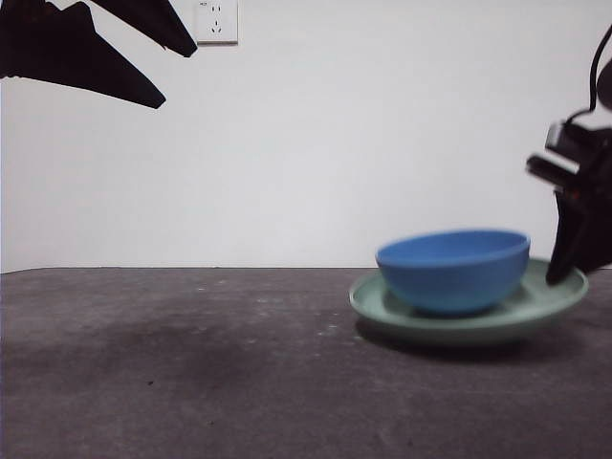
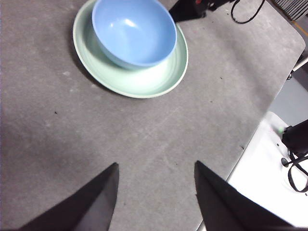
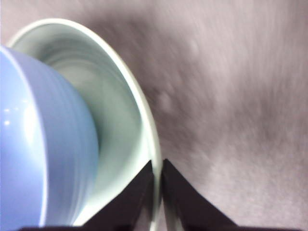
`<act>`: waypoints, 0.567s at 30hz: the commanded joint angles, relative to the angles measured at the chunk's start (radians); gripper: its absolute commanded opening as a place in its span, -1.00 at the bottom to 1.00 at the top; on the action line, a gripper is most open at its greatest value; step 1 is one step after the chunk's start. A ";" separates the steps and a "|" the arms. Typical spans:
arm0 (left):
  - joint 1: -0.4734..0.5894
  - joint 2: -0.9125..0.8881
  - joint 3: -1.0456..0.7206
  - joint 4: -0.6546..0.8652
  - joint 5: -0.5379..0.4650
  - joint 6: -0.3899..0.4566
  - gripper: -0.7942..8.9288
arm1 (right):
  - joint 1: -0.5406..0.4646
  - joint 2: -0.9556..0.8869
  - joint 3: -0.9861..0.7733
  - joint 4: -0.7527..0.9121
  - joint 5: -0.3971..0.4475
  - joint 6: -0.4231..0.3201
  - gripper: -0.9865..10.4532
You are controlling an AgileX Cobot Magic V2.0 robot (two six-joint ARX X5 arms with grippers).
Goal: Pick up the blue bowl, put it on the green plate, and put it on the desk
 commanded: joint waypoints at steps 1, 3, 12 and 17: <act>-0.007 0.005 0.009 0.006 0.005 0.005 -0.32 | 0.000 -0.031 0.018 0.016 -0.053 0.043 -0.81; -0.007 0.005 0.009 0.006 0.005 0.005 -0.33 | 0.008 -0.052 0.018 0.022 -0.069 0.058 -0.81; -0.007 0.005 0.009 0.004 0.005 0.005 -0.33 | 0.109 -0.078 0.018 0.053 -0.064 0.134 -0.81; -0.007 0.005 0.009 0.002 0.005 0.005 -0.33 | 0.197 -0.077 0.018 0.138 -0.044 0.215 -0.81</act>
